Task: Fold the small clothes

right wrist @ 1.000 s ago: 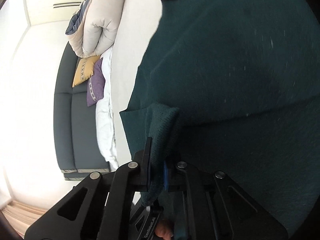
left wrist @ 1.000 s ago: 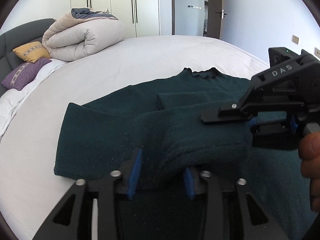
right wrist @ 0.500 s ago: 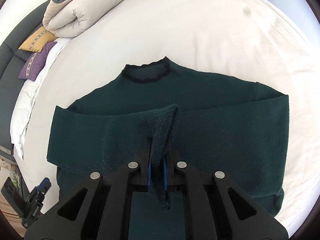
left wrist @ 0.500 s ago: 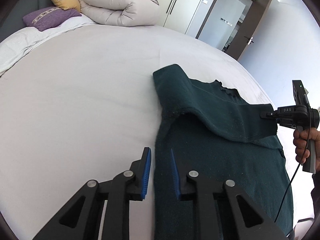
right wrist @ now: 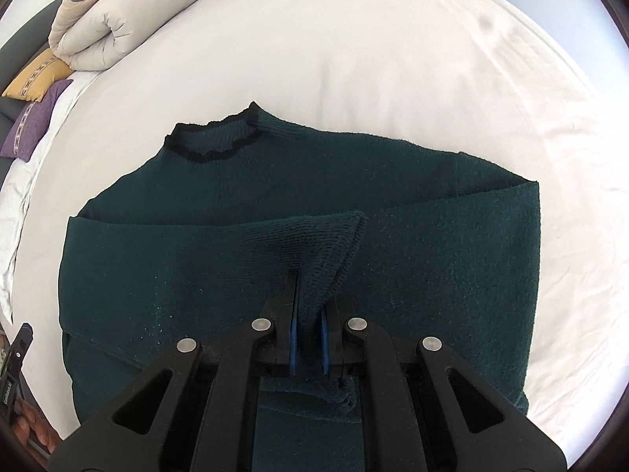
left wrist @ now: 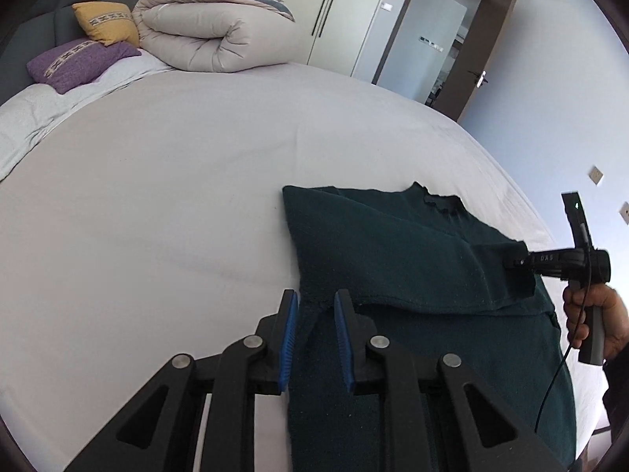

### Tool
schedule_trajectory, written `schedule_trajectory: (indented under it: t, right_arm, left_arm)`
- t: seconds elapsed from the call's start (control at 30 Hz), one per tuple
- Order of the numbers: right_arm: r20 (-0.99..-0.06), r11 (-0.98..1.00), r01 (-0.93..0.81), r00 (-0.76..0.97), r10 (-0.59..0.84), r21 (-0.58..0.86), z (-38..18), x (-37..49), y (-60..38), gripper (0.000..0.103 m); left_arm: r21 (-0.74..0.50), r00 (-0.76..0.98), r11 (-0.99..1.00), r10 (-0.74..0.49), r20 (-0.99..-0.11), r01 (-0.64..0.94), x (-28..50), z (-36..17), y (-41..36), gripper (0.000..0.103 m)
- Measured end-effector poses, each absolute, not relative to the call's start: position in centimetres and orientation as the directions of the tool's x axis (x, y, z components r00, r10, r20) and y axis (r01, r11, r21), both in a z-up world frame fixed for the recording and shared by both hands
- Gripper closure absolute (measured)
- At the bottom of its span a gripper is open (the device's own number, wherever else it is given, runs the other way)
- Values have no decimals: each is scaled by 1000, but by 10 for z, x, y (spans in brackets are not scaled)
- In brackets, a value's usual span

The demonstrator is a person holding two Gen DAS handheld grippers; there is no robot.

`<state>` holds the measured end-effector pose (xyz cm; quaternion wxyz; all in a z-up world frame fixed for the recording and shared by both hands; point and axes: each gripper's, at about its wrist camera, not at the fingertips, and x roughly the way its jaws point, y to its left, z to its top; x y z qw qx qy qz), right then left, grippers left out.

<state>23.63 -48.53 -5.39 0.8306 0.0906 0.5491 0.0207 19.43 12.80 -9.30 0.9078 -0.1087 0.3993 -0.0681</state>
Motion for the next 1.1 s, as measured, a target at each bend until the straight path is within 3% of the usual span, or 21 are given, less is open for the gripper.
schedule_trajectory:
  t: [0.2, 0.4, 0.53, 0.67, 0.77, 1.1]
  right_arm:
    - [-906, 987, 44, 403, 126, 157, -47, 239, -480, 96]
    - [-913, 989, 40, 393, 114, 141, -47, 243, -478, 96]
    - [-914, 987, 51, 388, 119, 150, -54, 244, -481, 96]
    - [-908, 980, 60, 391, 150, 188, -59, 241, -489, 95]
    - [-899, 968, 75, 395, 190, 238, -62, 239, -500, 95]
    - [-861, 905, 184, 426, 279, 384, -63, 223, -532, 91]
  left_arm:
    - [-258, 635, 965, -225, -739, 41, 203, -115, 109, 82]
    - [-272, 682, 961, -228, -694, 45, 222, -91, 109, 82]
    - [-217, 673, 970, -233, -702, 110, 259, -80, 92, 82]
    - [-168, 602, 974, -226, -766, 152, 295, -99, 70, 82]
    - [-90, 534, 987, -149, -832, 135, 312, -131, 64, 82]
    - [-94, 552, 985, -158, -819, 143, 294, -149, 88, 84]
